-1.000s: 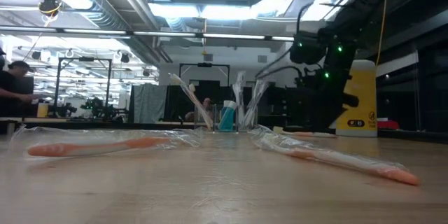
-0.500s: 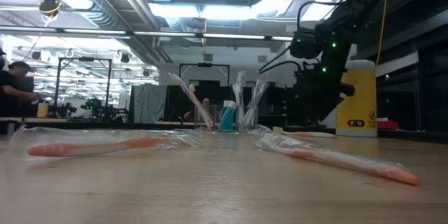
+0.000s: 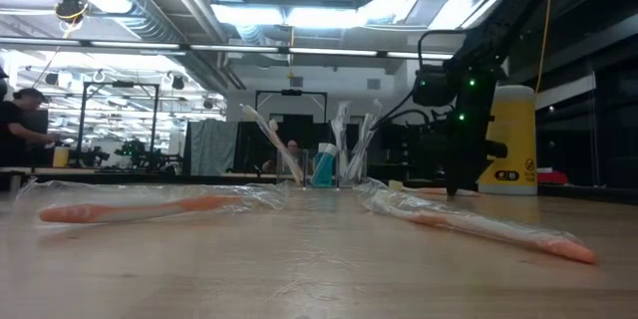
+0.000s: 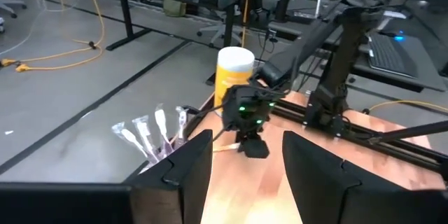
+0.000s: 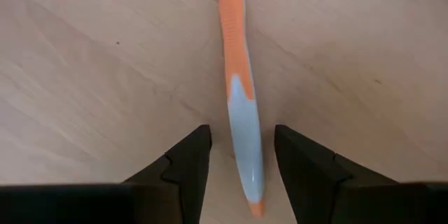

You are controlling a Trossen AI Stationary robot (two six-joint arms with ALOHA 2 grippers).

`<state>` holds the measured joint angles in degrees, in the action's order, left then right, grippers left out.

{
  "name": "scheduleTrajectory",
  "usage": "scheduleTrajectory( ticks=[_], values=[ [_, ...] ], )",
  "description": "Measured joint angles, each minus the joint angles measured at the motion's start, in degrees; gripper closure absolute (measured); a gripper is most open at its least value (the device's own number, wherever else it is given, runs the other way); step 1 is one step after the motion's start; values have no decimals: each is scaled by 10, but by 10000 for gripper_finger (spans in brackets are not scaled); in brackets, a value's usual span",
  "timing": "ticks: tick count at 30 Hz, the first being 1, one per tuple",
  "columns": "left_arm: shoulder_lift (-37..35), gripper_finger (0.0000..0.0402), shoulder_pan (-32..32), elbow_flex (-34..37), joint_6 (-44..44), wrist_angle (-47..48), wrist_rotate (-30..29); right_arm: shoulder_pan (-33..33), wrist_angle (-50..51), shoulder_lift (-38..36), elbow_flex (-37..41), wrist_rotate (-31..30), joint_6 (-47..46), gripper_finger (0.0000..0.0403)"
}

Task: Pick & Place toothbrushing station
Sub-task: Put the orange toothbrush into the transparent organizer

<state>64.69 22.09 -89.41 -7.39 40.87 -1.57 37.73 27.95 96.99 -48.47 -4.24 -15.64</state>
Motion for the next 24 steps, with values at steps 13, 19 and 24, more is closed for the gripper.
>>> scheduleTrajectory(
  ticks=[13,19,24],
  values=[
    [-27,239,-22,0,-35,86,-138,-85,-12,7,0,34,-47,374],
    [-66,243,-23,0,-82,158,-160,-155,-37,-12,6,147,-96,386],
    [-92,240,-23,0,-150,248,-175,-242,-87,-75,5,173,-155,386]
  ],
)
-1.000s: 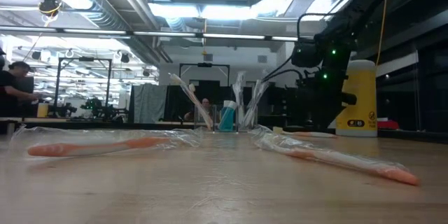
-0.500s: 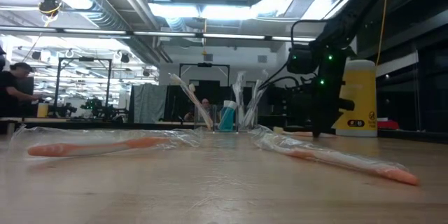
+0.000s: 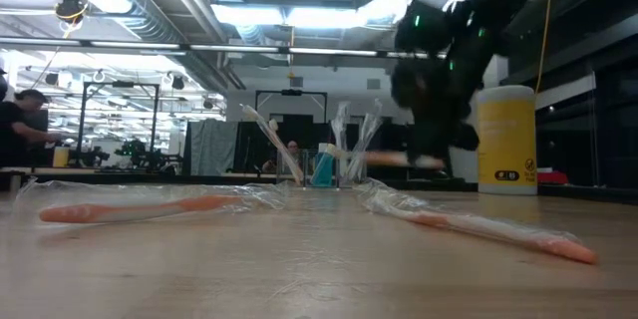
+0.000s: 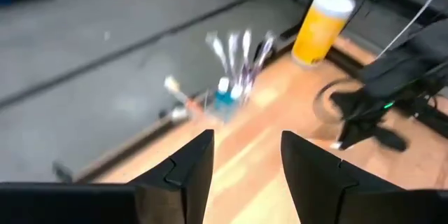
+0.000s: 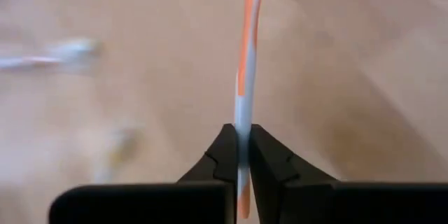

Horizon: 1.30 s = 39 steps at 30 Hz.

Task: Pick & Place toothbrushing station
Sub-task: Put the orange toothbrush into the transparent organizer

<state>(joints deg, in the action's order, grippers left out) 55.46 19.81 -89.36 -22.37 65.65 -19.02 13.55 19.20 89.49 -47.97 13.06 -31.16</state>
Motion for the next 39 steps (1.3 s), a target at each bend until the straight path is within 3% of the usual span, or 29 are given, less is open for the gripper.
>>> scheduleTrajectory(
  ticks=[4,7,13,15,18,20,22,27,31,39],
  values=[
    [-4,233,0,0,-56,55,28,-60,-70,-65,-5,-5,-70,386],
    [2,224,-3,12,-69,46,58,-99,-96,-95,-28,-35,-101,386],
    [2,204,-9,159,-109,-17,113,-134,-98,-111,-119,-138,-79,386],
    [-4,197,-1,232,-139,-94,133,-138,-101,-112,-150,-173,-62,386],
    [-24,192,1,334,-201,-390,199,-138,-96,-112,-172,-211,-43,386],
    [-28,192,0,383,-243,-591,209,-138,-83,-112,-173,-216,-42,386],
    [-20,194,8,410,-271,-706,206,-138,-72,-112,-173,-219,-42,386],
    [34,195,3,421,-292,-736,257,-142,-98,-112,-173,-227,-42,386],
    [82,194,-17,420,-295,-853,251,-142,-107,-112,-173,-227,-42,386],
    [168,209,-17,405,-315,-971,252,-142,-119,-112,-173,-227,-44,386]
  ],
)
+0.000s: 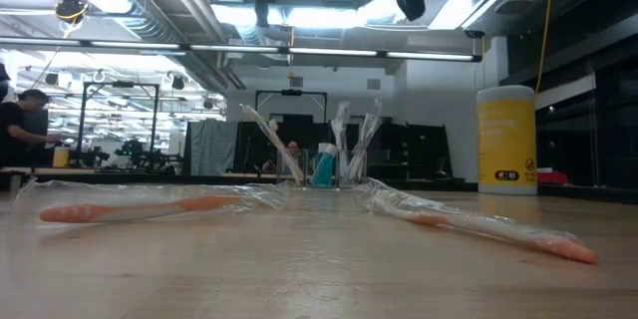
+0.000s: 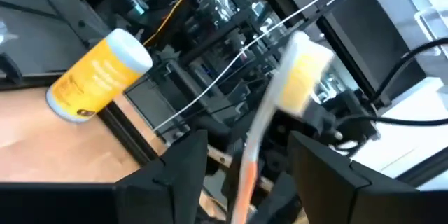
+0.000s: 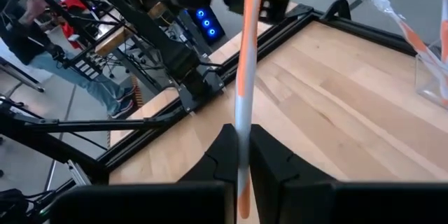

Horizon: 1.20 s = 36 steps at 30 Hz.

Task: Pick & Place toothbrushing station
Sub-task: Put the orange toothbrush into the transparent organizer

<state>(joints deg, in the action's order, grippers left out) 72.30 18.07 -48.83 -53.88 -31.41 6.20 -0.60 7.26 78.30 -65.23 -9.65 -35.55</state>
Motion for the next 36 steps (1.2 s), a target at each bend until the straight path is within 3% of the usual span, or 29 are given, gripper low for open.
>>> scheduleTrajectory(
  ticks=[6,12,19,25,31,36],
  values=[
    [34,256,4,-45,24,-15,6,0,-3,0,0,0,0,386],
    [55,383,8,-63,29,-9,24,0,-20,0,0,-5,-3,386],
    [41,392,17,-63,45,-13,4,-2,-65,-1,0,6,2,382],
    [5,393,58,-64,72,18,0,-5,-112,0,0,5,7,309],
    [-58,393,116,-63,169,154,-57,-14,-163,-7,0,24,5,266],
    [-76,393,143,-63,284,182,-105,-15,-167,-30,0,-19,19,259]
  ],
)
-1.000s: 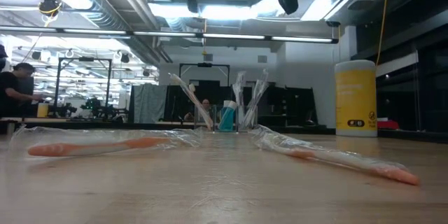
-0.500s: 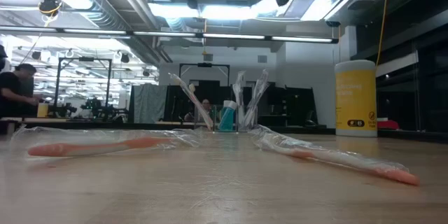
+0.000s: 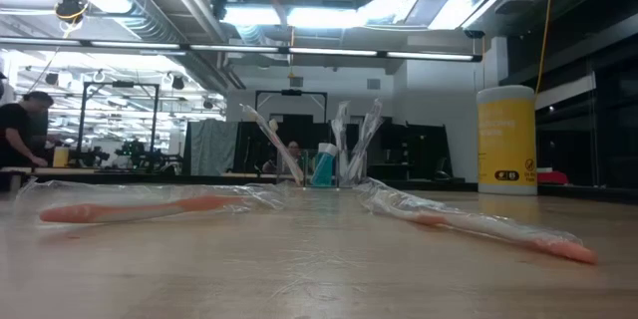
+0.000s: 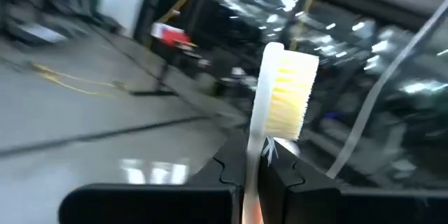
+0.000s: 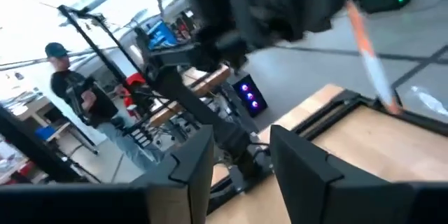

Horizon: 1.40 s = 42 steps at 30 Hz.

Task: Pick & Place toothbrushing station
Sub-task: Put the orange toothbrush into the transparent organizer

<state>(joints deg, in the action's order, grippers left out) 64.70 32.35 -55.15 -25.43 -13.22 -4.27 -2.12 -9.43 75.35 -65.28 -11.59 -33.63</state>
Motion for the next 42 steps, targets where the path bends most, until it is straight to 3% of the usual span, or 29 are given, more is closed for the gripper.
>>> scheduleTrajectory(
  ticks=[6,10,14,25,32,42],
  values=[
    [53,393,-35,4,161,-46,-113,-1,0,-27,0,-31,31,268],
    [118,393,-46,4,195,-83,-182,-1,4,-42,0,-41,35,274],
    [183,393,-24,4,206,-125,-213,-7,5,-58,0,-44,32,278],
    [335,393,54,1,100,-229,-152,-69,88,-114,0,-178,15,278],
    [381,390,50,1,34,-207,-126,-104,109,-134,0,-240,30,278],
    [366,252,78,0,-24,-167,-61,-120,143,-138,0,-242,17,278]
  ],
)
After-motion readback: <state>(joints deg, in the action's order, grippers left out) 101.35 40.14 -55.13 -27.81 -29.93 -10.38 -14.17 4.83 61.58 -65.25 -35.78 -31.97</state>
